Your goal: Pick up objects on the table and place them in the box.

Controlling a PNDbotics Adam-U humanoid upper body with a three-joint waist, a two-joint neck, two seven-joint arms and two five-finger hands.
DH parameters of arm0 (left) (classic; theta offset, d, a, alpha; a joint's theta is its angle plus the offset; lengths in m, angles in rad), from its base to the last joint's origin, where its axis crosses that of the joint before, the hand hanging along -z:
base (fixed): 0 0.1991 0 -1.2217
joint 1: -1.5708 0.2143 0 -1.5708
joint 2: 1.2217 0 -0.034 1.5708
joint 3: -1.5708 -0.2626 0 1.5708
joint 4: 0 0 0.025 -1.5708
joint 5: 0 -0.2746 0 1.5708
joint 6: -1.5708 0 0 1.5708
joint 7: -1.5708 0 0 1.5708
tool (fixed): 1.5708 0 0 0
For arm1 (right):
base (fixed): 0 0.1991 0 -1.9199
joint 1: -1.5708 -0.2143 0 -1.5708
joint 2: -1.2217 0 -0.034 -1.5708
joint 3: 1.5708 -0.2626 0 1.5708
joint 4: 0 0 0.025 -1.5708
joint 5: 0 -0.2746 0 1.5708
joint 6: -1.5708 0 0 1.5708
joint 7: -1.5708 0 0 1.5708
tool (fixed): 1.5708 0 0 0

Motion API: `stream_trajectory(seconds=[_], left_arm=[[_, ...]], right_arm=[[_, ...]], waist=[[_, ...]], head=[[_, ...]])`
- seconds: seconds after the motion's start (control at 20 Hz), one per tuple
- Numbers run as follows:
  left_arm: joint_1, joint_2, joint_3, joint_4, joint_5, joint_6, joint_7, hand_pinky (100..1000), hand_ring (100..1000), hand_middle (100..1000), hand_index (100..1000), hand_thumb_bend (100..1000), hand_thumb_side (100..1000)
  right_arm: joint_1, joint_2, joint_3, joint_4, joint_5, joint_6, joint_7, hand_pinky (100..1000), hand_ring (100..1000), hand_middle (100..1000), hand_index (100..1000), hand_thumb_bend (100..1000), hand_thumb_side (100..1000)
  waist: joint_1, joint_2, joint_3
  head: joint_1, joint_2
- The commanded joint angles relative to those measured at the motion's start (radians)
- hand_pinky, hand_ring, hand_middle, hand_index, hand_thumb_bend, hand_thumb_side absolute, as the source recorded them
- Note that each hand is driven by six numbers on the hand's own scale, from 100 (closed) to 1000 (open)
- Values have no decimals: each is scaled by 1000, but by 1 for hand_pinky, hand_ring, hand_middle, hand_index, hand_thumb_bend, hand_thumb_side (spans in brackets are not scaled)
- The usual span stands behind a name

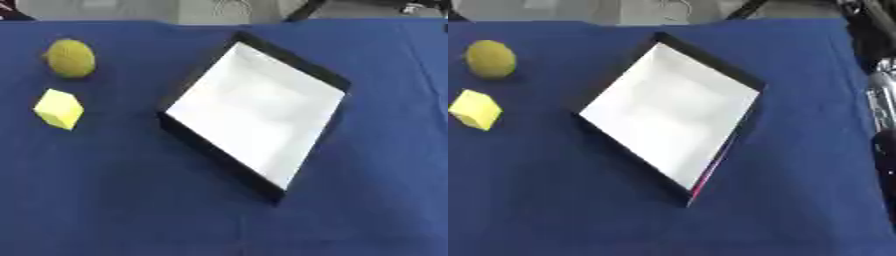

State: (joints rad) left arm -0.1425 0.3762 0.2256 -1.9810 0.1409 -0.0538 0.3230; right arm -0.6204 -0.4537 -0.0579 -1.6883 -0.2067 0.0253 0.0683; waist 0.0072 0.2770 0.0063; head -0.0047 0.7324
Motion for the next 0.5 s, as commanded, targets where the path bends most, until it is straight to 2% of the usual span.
stream_trajectory(seconds=[0.05,0.25,0.5], left_arm=[[2,58,-3,-19,-7,3,-12,771,702,783,848,100,716],[16,102,-13,-19,-20,8,-30,771,703,784,849,100,709],[35,187,-26,-3,-55,13,-74,777,708,788,853,100,684]], right_arm=[[-8,-31,-9,-4,-3,-4,4,1000,942,918,869,100,516],[-4,-34,-11,2,-4,-6,4,1000,943,918,870,100,516],[8,-35,-12,10,-1,-3,6,1000,946,921,872,100,518]], waist=[[-2,-29,2],[-2,-43,7],[4,-60,13]], head=[[-22,34],[-57,37],[-56,38]])
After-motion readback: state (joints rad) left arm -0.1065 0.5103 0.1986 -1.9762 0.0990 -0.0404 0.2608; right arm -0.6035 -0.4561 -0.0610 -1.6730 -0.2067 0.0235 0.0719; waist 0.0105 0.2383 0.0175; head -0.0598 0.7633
